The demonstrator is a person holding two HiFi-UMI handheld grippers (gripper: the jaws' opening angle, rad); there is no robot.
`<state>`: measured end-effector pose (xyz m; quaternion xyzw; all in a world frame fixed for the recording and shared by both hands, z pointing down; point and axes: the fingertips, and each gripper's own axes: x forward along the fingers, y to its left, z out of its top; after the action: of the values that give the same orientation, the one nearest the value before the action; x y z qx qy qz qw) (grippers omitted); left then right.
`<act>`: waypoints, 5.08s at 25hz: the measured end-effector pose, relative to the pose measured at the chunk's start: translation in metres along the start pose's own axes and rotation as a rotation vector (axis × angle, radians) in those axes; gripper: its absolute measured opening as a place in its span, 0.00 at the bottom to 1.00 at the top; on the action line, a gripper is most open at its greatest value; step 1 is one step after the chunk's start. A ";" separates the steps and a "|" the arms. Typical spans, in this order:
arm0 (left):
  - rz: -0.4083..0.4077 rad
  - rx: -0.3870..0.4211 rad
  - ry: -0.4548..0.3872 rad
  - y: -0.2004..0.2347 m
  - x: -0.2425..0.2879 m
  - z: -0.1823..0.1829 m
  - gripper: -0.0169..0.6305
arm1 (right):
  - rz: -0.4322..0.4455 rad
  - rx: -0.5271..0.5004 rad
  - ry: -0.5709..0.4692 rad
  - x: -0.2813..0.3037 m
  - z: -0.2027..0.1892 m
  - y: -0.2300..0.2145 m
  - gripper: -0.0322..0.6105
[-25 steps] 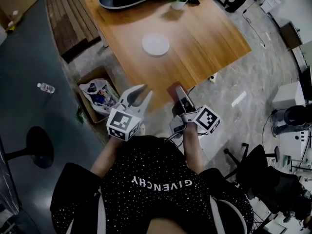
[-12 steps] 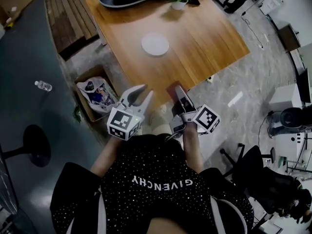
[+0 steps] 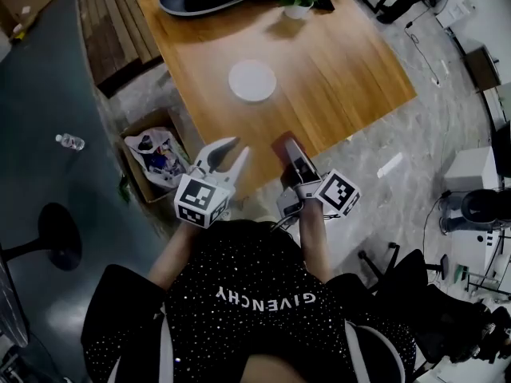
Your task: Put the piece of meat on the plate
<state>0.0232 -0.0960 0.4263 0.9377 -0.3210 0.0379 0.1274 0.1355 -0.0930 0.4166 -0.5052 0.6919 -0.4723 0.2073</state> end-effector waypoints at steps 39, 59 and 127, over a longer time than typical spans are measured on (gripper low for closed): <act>0.386 -0.092 0.073 0.118 0.149 -0.030 0.17 | -0.054 -0.006 0.575 0.247 0.066 -0.114 0.20; 0.433 -0.119 0.099 0.135 0.142 -0.044 0.17 | -0.030 0.005 0.825 0.293 0.009 -0.120 0.20; 0.354 -0.006 -0.004 0.095 0.132 0.018 0.17 | 0.148 -0.772 0.043 0.162 0.132 -0.018 0.07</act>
<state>0.0690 -0.2513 0.4498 0.8663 -0.4813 0.0566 0.1211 0.1801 -0.2971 0.4013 -0.4848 0.8574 -0.1713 0.0211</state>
